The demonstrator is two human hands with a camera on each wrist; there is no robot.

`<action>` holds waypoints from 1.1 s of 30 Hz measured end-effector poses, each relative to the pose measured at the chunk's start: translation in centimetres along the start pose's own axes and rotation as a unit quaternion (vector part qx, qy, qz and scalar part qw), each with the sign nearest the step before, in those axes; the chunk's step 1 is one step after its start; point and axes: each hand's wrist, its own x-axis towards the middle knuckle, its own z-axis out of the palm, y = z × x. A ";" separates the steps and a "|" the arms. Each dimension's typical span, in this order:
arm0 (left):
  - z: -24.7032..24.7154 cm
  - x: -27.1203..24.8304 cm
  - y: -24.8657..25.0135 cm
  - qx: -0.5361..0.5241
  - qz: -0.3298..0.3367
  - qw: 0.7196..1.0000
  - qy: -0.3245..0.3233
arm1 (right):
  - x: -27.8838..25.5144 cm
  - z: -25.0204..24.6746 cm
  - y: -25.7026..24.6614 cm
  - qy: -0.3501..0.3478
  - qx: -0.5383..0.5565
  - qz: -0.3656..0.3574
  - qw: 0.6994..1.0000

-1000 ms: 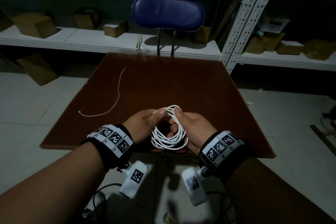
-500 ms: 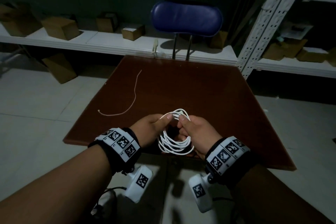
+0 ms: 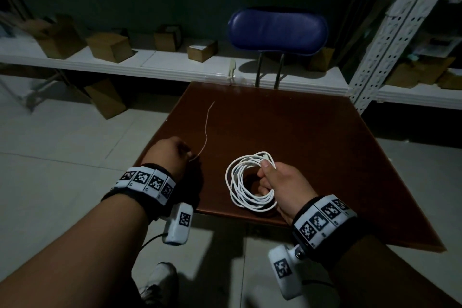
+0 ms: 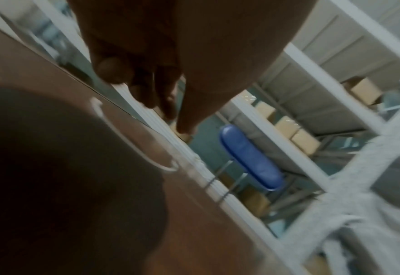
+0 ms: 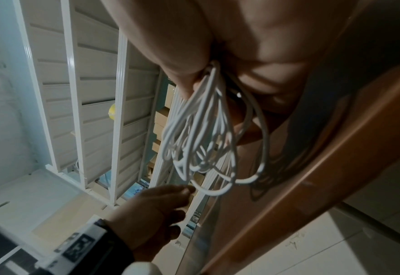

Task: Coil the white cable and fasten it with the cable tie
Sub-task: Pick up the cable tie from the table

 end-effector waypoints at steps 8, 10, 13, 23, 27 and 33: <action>1.1 1.2 -1.9 0.137 -0.033 0.988 -0.055 | -0.2 0.4 -0.6 0.003 0.022 0.013 1.000; 1.1 0.8 -1.7 0.136 -0.025 0.989 -0.050 | -0.4 0.4 -0.8 -0.003 0.027 0.016 1.000; 1.0 0.3 -0.7 0.121 -0.020 0.989 -0.077 | -0.5 0.2 -0.9 -0.006 0.035 0.011 0.999; 0.5 -2.6 3.5 -0.302 0.074 0.950 -0.022 | -0.6 -1.7 -0.6 0.031 0.000 -0.010 0.999; 0.4 -4.1 5.3 -0.476 0.097 0.871 -0.072 | -0.9 -2.4 -0.7 0.065 -0.025 0.000 0.998; 2.0 -6.1 7.9 -0.474 0.146 0.863 -0.093 | -0.9 -2.7 -1.1 0.092 -0.036 0.010 0.995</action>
